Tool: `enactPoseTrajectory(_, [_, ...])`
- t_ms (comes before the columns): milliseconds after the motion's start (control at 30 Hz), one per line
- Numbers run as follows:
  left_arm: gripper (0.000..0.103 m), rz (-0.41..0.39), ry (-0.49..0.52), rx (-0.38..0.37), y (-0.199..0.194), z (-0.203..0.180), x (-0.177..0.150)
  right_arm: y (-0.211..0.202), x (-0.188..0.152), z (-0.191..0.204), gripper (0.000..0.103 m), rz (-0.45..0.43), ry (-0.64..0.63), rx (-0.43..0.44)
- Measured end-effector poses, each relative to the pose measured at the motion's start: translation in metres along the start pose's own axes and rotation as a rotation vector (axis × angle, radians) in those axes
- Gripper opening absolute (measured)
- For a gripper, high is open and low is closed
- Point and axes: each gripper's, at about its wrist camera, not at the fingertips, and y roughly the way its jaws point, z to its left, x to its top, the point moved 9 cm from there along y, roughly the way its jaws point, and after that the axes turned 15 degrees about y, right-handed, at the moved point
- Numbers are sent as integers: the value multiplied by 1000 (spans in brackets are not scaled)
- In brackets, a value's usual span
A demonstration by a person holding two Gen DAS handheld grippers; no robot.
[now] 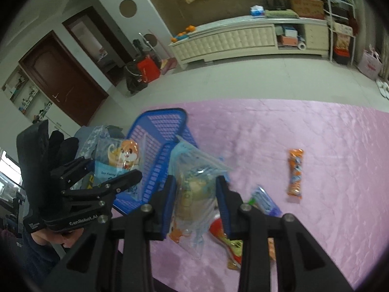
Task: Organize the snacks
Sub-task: 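Carry both bags over the blue basket and open both tools to drop them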
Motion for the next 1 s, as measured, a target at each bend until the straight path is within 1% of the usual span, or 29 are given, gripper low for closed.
enactPoseTrajectory(100, [64, -1, -16, 15, -7, 20, -4, 9, 0, 21, 37, 8, -18, 14])
enactPoseTrajectory(267, [64, 8, -38, 28, -9, 51, -10, 40, 6, 57, 37, 36, -57, 34])
enactPoseTrajectory(467, [64, 46, -50, 39, 10, 86, -15, 82, 14, 87, 37, 78, -92, 30])
enactPoseTrajectory(600, [64, 64, -64, 24, 25, 99, -15, 104, 17, 94, 37, 106, -98, 19])
enactPoseTrajectory(733, [64, 87, -76, 20, 42, 114, -16, 128, 23, 98, 37, 128, -115, -12])
enactPoseTrajectory(900, [64, 104, -69, 5, 62, 121, -12, 146, 29, 95, 37, 149, -121, -40])
enactPoseTrajectory(1000, [65, 110, -60, -5, 72, 125, -8, 148, 32, 94, 37, 149, -124, -55])
